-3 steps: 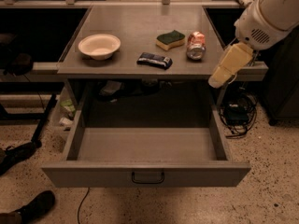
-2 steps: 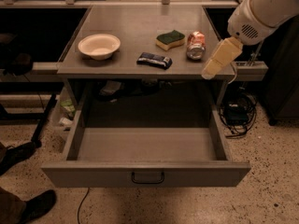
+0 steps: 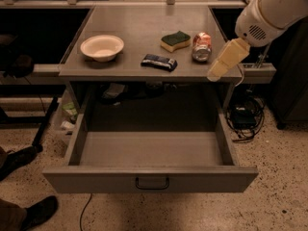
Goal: Place sponge into top drawer
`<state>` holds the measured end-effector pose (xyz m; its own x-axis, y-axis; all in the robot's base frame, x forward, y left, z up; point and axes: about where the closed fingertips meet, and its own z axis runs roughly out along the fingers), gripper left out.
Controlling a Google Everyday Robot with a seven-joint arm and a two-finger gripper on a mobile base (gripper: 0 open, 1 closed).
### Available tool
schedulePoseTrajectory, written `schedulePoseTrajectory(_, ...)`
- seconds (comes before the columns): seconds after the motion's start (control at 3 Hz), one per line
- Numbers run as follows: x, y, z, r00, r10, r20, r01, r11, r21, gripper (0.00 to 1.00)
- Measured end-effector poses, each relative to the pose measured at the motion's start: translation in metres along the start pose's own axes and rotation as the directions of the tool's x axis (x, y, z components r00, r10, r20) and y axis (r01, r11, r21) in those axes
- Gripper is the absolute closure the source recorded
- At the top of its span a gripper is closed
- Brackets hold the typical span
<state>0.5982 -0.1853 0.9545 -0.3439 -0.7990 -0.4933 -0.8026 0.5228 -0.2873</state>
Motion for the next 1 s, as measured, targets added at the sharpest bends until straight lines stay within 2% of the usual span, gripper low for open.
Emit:
schedulePoseTrajectory(0.33, -0.002, -0.019, 0.019, 0.997, 0.077, 0.024, -0.078, 0.9962, 0.041, 0.00)
schedulePoseTrajectory(0.67, -0.009, -0.047, 0.040, 0.986, 0.139, 0.095, -0.148, 0.9841, 0.099, 0.00)
schedulePoseTrajectory(1.0, -0.024, -0.074, 0.054, 0.976, 0.139, 0.169, -0.163, 0.9769, 0.138, 0.00)
